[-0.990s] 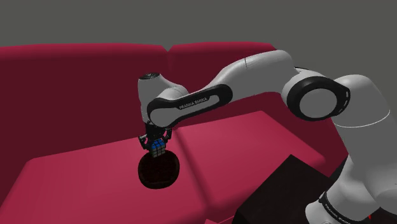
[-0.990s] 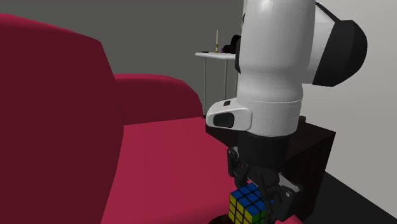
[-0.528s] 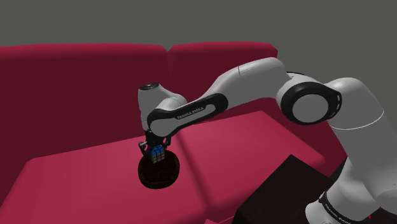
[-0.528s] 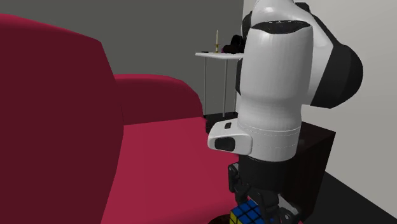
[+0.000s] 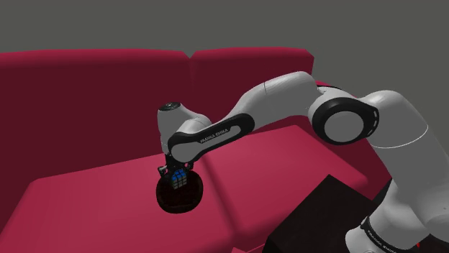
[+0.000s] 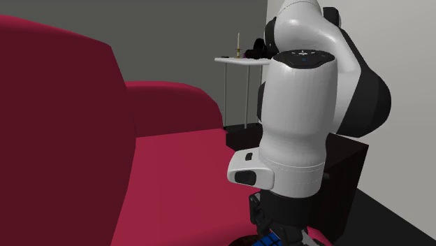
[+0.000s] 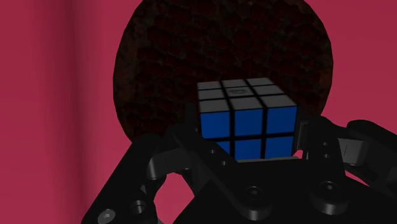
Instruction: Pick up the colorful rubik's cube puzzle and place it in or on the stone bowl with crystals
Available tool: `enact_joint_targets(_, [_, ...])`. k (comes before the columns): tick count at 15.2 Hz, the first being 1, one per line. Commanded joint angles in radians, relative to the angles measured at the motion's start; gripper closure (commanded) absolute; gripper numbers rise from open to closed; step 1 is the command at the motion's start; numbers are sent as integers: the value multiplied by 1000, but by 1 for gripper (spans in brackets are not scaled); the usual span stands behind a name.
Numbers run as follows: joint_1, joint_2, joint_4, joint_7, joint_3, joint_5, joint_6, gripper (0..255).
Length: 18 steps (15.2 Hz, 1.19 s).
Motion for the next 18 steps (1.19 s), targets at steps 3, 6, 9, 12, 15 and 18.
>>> enact_joint_targets(3, [0,1,0,0,0,0,1,255])
enact_joint_targets(6, [0,1,0,0,0,0,1,0])
enact_joint_targets(9, [0,1,0,0,0,0,1,0])
enact_joint_targets(12, [-3,-35,7,-3,5,6,-42,0])
enact_joint_targets(15, [-5,-64,20,-6,9,11,-83,0])
enact_joint_targets(18, [-5,-64,20,-6,9,11,-83,0])
